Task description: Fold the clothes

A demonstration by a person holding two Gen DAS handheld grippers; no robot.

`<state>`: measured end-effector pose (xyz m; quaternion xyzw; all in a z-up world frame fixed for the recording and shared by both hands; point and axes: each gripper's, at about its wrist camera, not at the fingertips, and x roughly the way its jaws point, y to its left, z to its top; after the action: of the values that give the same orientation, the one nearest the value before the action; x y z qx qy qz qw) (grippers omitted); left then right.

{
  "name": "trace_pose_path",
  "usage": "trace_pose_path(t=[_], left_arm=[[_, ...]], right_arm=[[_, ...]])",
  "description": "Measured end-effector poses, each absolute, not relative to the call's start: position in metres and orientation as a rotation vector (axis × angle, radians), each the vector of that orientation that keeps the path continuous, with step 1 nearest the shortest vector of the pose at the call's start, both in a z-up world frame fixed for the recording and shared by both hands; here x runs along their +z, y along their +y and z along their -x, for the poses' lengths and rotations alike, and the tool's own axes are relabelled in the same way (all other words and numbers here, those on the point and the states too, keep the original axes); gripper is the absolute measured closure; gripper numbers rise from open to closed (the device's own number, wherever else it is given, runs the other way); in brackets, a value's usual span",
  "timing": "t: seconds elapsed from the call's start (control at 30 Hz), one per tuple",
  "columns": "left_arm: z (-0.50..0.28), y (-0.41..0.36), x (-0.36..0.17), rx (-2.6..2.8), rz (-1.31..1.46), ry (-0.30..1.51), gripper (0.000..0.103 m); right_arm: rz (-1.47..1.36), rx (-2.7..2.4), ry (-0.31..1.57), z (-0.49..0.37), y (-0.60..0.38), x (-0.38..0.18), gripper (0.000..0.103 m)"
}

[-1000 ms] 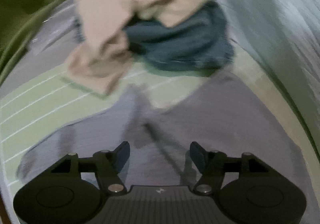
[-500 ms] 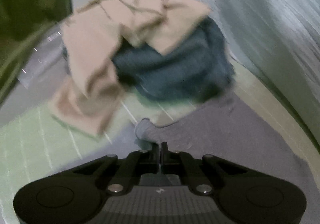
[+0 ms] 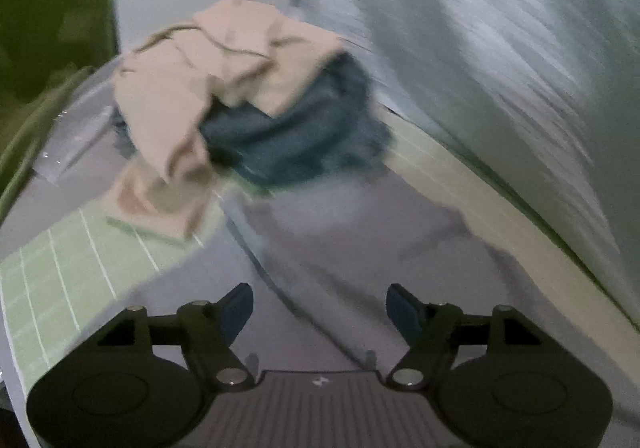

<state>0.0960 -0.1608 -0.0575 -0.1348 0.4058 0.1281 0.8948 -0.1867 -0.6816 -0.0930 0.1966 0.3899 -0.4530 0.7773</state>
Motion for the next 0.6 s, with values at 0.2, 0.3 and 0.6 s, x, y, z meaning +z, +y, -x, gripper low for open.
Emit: trace_pose_path(t=[0.2, 0.3, 0.6], left_arm=[[-0.039, -0.230, -0.060, 0.147, 0.227, 0.907, 0.024], [-0.014, -0.259, -0.066, 0.104, 0.182, 0.954, 0.023], [0.034, -0.298, -0.084, 0.088, 0.121, 1.044, 0.023]], right_arm=[[-0.665, -1.139, 0.742, 0.266, -0.734, -0.107, 0.014], [-0.721, -1.121, 0.733, 0.282, -0.752, -0.116, 0.026], [-0.600, -0.979, 0.765, 0.306, -0.747, -0.121, 0.099]])
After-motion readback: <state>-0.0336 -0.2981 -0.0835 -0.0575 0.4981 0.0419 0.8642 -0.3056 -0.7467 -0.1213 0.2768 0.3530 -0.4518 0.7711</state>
